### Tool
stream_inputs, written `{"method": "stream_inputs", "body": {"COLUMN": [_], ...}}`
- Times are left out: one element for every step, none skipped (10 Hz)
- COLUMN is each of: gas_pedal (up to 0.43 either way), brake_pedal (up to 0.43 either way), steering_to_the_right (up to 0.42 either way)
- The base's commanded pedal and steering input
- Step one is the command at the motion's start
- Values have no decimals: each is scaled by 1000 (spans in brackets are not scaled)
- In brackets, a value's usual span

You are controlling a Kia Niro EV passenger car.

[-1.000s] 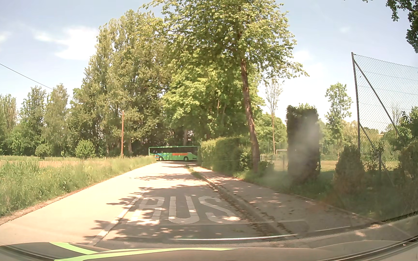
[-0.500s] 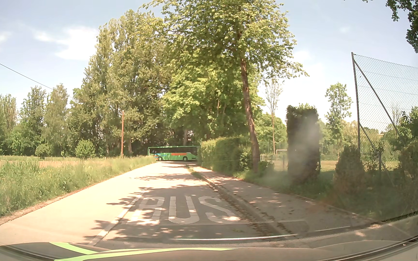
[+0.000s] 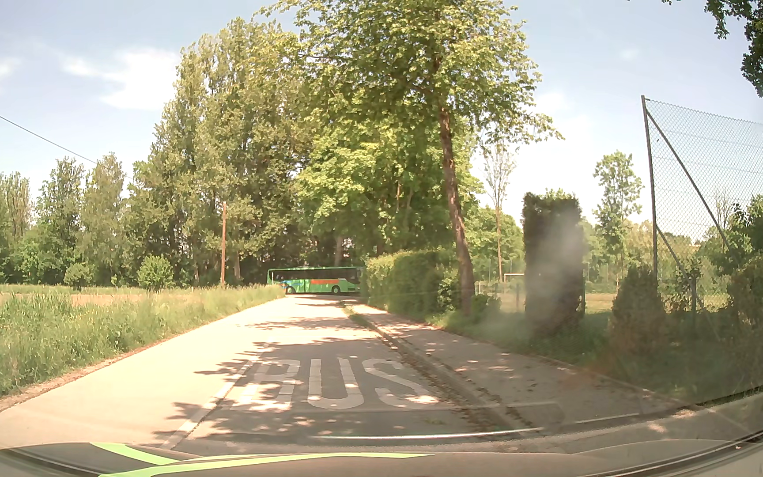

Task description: Follow the waypoints while adhering to traffic rules and regulations

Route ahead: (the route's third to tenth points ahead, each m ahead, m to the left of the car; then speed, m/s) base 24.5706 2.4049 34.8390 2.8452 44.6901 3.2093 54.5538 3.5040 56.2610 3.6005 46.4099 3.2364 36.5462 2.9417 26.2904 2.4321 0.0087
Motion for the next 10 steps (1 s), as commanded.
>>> {"method": "stream_inputs", "body": {"gas_pedal": [0,0,0,0,0,0,0,0,0,0], "brake_pedal": [311,311,311,311,311,311,311,311,305,305], "steering_to_the_right": [-89,-89,-89,-89,-89,-89,-89,-89,-89,-89]}}
